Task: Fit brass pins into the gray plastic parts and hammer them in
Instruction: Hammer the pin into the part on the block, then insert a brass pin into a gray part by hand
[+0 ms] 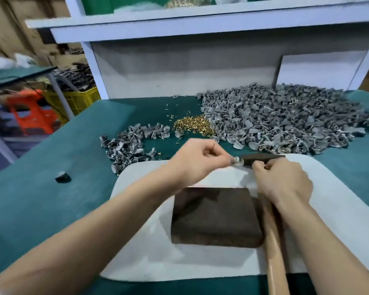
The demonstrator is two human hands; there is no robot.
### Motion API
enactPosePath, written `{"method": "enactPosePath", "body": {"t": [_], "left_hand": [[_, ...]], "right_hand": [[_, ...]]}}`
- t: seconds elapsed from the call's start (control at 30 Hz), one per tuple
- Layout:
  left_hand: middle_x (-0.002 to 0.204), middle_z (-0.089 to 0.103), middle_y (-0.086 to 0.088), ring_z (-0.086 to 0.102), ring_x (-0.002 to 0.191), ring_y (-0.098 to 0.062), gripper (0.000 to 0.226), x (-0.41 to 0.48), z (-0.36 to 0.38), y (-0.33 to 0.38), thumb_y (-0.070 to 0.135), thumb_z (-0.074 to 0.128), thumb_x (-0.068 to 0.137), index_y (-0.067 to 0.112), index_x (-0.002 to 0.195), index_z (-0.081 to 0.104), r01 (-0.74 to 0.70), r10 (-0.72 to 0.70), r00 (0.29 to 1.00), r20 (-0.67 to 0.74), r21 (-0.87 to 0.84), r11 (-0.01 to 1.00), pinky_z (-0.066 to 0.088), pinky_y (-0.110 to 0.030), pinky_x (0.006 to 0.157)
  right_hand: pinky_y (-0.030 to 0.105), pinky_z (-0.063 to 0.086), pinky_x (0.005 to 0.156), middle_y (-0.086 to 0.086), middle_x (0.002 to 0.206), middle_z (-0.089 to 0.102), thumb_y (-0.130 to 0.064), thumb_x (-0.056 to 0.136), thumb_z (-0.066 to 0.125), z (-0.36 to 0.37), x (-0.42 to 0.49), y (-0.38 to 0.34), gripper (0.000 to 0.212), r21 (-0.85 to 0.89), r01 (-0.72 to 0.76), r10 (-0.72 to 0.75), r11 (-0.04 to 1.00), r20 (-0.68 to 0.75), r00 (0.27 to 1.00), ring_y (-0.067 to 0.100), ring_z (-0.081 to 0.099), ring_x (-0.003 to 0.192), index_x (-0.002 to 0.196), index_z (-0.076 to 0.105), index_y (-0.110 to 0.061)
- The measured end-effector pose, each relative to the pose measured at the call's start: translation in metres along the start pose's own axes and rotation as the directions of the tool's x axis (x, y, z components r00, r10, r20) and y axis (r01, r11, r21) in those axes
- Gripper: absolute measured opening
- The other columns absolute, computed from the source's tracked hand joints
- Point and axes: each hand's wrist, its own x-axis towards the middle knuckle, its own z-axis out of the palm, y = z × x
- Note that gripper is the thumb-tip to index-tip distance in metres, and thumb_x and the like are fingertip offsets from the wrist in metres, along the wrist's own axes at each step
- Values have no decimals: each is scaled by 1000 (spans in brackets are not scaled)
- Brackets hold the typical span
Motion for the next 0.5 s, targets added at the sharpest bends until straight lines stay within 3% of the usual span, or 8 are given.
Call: {"method": "enactPosePath", "body": {"t": [0.07,0.1,0.13,0.2,0.3,0.37,0.5], "left_hand": [[88,73,-7,63,73,-5,6,49,6,13,14,66,87,13,82,69,-38,42,996,-73,64,997,46,-11,60],[96,72,-6,63,76,-5,12,74,9,19,18,63,90,11,95,71,-64,81,992,-98,164,984,47,-15,62],[109,70,-6,65,85,-9,22,95,8,14,21,59,93,11,110,69,-63,98,991,-92,319,945,51,-22,71],[129,60,-11,63,104,-25,33,122,4,-9,15,50,96,14,127,60,6,64,994,-87,639,769,51,-35,91],[111,65,-21,63,98,-37,30,123,0,-54,6,49,93,6,120,63,147,6,983,-183,806,573,52,-43,86],[104,67,-20,62,97,-37,26,118,0,-71,-2,48,91,2,109,66,155,53,973,-223,812,563,51,-43,84],[108,67,-14,61,99,-34,37,118,-3,-70,-11,45,87,9,107,69,95,119,970,-210,786,611,51,-39,84]], "right_hand": [[30,34,60,11,74,60,-46,84,47,3,1,0,38,-36,31,-32,999,-10,999,32,51,70,75,67,-14],[30,35,61,12,81,64,-47,84,48,2,3,1,39,-46,43,-44,998,-34,998,34,56,74,79,68,-14],[30,35,62,13,86,66,-48,84,48,5,2,1,40,-58,57,-59,997,-43,997,35,60,79,82,69,-14],[31,36,62,13,88,66,-49,84,47,8,2,2,41,-68,77,-81,995,-54,995,35,62,83,84,69,-14],[30,36,63,11,88,67,-50,86,44,9,2,3,43,-75,92,-97,993,-70,993,33,63,83,85,70,-16],[30,36,64,10,87,67,-51,86,43,11,4,4,43,-79,102,-108,992,-75,991,32,63,83,85,70,-17],[30,35,64,10,87,66,-51,86,43,12,5,6,43,-66,99,-104,993,-77,992,33,62,84,83,70,-17]]}}
